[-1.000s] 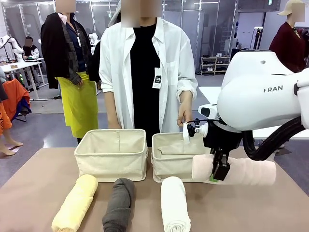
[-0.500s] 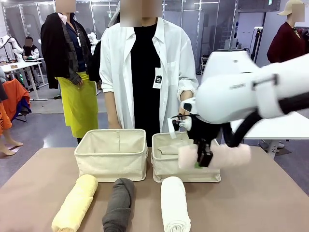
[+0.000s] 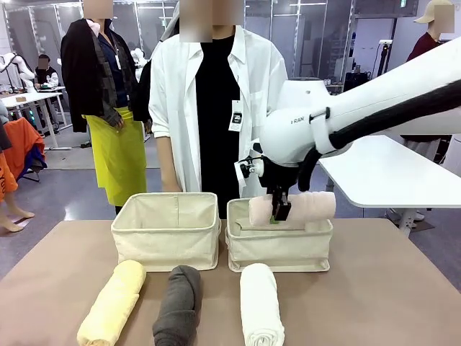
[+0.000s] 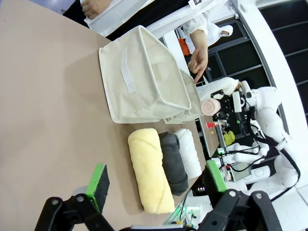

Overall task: Divide the towels into two baskets.
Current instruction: Pick up one hotel-folded towel and place it in the Fabric basket indicated by the person.

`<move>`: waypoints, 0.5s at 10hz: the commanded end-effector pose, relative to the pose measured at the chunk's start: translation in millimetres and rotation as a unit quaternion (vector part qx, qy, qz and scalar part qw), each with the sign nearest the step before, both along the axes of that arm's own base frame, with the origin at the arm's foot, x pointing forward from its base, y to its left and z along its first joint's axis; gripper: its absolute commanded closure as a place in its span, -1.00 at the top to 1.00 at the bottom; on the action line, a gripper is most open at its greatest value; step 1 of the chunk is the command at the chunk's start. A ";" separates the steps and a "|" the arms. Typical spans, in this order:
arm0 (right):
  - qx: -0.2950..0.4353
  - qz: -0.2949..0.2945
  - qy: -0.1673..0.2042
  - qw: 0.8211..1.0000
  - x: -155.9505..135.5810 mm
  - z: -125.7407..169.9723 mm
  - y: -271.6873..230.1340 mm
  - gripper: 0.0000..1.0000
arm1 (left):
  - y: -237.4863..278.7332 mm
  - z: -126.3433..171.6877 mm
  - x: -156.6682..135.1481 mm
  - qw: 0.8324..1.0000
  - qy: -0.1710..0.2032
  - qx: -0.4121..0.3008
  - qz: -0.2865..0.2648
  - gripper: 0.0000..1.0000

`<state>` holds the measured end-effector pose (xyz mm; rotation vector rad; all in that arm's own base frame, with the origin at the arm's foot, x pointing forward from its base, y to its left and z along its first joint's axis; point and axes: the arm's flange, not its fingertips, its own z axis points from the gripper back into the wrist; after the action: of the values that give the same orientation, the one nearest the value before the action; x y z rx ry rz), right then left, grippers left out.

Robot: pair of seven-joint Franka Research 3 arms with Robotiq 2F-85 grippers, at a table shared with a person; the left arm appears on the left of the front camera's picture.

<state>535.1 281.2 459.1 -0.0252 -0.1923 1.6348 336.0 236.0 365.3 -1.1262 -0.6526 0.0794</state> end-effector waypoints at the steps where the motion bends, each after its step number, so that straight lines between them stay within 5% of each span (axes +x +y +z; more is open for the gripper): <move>1: 0.003 -0.002 -0.020 1.000 24.1 -6.3 14.2 -0.33 | 1.5 1.2 -1.0 1.000 -0.003 -0.002 0.002 1.00; 5: 0.001 -0.026 -0.013 1.000 53.6 -47.2 21.4 -0.21 | 1.5 1.2 -1.0 1.000 -0.003 -0.002 0.002 1.00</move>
<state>584.6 296.0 414.4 -0.0278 -0.2083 1.6209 336.0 236.0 365.2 -1.1263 -0.6525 0.0795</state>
